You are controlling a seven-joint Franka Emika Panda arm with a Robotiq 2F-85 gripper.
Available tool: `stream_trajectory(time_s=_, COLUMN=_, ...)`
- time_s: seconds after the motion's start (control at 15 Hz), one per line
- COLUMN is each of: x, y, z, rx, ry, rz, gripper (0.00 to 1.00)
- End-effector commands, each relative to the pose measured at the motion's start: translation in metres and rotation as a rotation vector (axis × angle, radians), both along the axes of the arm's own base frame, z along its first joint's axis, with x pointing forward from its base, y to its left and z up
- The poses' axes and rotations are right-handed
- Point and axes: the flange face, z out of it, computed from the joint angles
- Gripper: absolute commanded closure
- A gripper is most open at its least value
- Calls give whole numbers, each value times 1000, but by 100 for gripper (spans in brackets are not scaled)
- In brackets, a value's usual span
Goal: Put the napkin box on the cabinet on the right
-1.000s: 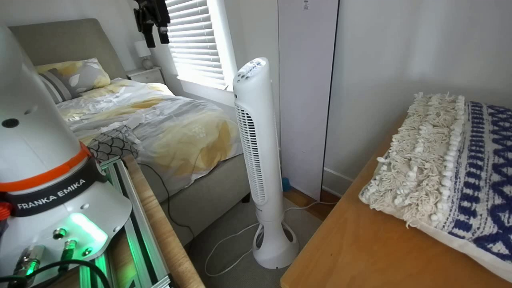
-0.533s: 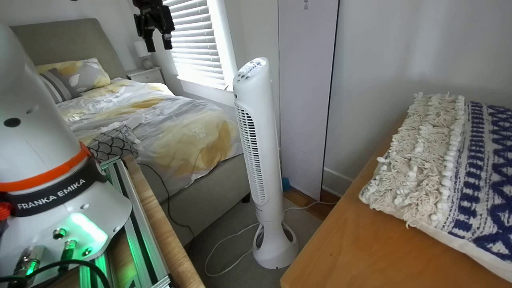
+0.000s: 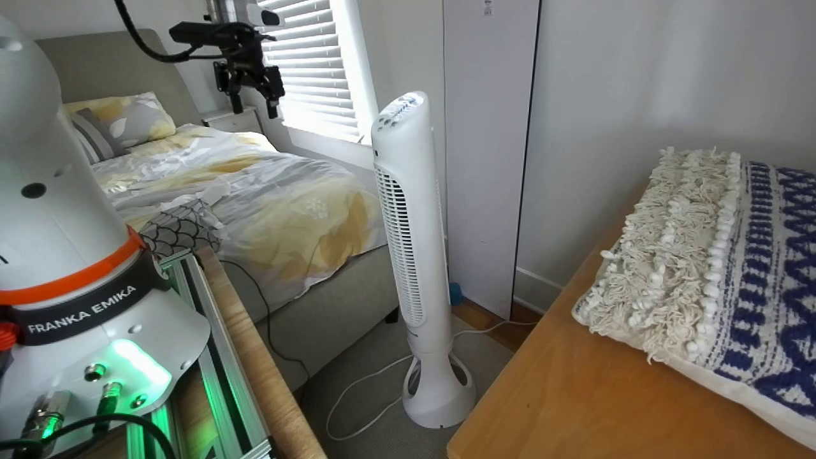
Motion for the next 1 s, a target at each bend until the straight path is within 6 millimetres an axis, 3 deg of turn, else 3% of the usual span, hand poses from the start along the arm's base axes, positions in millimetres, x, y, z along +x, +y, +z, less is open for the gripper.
stream_trajectory(time_s=0.0, x=-16, y=29, z=-47, rx=70, ry=90, rz=138, gripper=0)
stream_trajectory(time_s=0.33, x=-46, y=45, z=-105, rx=204, ry=245, rz=314, gripper=0)
stream_trajectory(time_s=0.4, x=-39, y=37, z=-87, rx=143, ry=210, rz=265, gripper=0)
stream_trajectory(time_s=0.6, x=-45, y=41, z=-105, rx=178, ry=248, rz=307, gripper=0)
stream_trajectory(time_s=0.8, x=-43, y=42, z=-105, rx=184, ry=247, rz=311, gripper=0)
stream_trajectory(time_s=0.93, x=-38, y=56, z=-114, rx=234, ry=282, rz=369, gripper=0)
